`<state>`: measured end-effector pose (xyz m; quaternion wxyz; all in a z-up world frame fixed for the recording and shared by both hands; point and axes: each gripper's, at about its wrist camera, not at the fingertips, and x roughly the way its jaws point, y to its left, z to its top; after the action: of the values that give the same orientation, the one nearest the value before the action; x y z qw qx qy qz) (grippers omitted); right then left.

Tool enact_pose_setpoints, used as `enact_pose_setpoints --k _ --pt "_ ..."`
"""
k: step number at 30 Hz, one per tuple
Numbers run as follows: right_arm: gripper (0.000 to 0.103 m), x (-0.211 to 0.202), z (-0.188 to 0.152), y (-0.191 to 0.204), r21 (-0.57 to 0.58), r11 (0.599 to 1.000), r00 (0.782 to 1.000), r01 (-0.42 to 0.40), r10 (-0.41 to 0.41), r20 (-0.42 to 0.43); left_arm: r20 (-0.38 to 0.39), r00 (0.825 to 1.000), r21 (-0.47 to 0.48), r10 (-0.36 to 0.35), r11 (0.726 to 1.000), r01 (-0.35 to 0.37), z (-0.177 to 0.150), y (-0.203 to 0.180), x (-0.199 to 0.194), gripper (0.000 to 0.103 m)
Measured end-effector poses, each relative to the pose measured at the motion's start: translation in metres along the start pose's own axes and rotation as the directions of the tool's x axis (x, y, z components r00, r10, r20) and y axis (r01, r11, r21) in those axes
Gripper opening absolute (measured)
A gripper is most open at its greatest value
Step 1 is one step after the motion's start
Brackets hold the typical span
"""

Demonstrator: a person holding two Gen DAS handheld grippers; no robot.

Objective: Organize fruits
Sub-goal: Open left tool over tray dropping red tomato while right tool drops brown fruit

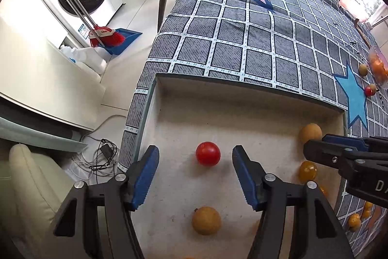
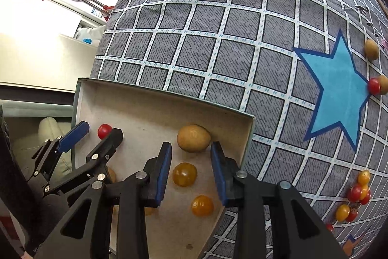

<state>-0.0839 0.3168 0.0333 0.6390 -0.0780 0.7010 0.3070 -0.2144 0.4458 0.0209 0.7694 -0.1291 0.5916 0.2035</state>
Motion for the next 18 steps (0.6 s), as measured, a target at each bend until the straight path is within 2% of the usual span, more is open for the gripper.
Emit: enact_pose_setpoints --k 4,6,8,14,18 --pt "0.052 -0.022 -0.003 -0.001 0.001 1.0 0.999 -0.021 0.021 0.042 -0.008 1.0 -0.006 0.006 1.0 -0.006 0.0 0.002 -0.005 0.064" --pt "0.068 -0.03 -0.006 -0.003 0.015 0.999 0.998 -0.041 0.04 0.054 -0.012 1.0 -0.01 0.0 1.0 0.0 0.0 0.002 -0.01 0.064" --pt "0.081 -0.037 -0.01 -0.006 0.029 0.998 0.996 -0.062 0.06 0.061 -0.014 1.0 -0.001 0.004 1.0 -0.004 0.0 -0.001 -0.016 0.064" --pt "0.081 -0.056 -0.029 -0.028 0.078 0.993 0.993 -0.086 0.08 0.083 -0.012 1.0 0.062 -0.002 0.998 0.003 -0.004 -0.018 -0.033 0.065" --pt "0.081 -0.074 -0.047 -0.056 0.145 0.985 0.992 -0.088 0.074 0.102 0.002 1.0 0.122 -0.018 0.992 0.017 -0.011 -0.04 -0.048 0.064"
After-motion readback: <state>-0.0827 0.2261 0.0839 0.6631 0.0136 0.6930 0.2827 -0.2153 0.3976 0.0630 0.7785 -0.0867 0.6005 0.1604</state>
